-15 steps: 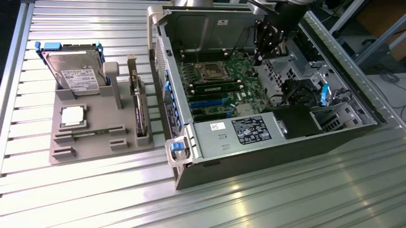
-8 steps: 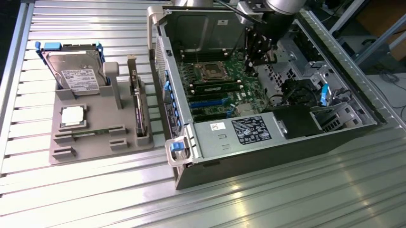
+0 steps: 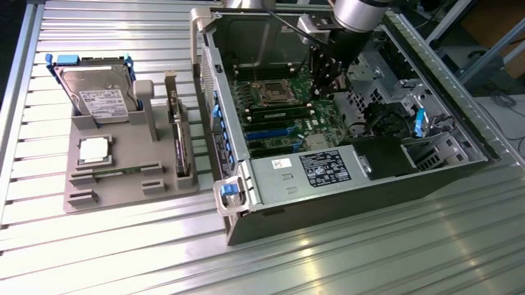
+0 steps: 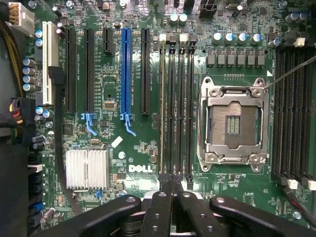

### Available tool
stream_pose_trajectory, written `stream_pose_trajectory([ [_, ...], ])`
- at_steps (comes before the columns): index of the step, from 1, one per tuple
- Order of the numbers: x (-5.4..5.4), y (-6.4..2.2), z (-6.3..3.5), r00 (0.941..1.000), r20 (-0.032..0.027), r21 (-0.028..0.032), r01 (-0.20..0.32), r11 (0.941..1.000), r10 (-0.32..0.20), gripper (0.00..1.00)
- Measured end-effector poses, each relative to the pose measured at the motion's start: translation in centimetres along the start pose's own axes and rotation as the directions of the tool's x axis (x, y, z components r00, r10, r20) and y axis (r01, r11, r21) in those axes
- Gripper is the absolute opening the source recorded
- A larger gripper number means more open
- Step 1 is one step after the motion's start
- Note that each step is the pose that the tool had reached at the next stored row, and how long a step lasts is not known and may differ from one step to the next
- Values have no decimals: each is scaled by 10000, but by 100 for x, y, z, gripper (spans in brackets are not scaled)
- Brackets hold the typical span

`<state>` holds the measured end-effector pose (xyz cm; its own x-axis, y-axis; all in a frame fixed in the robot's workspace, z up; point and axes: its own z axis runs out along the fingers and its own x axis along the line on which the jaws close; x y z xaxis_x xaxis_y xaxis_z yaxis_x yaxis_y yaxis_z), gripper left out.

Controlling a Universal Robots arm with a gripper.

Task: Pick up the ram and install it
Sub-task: 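Press down the ram until it locks into place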

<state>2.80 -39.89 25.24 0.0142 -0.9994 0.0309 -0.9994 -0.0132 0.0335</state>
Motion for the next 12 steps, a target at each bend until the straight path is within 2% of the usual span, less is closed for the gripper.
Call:
stream_pose_trajectory([
  [2,45,0,36,10000,3,1,0,10000,0,11],
  [8,44,-5,188,10000,1,0,1,10000,-1,11],
  [12,46,-4,202,10000,3,1,0,10000,0,11],
])
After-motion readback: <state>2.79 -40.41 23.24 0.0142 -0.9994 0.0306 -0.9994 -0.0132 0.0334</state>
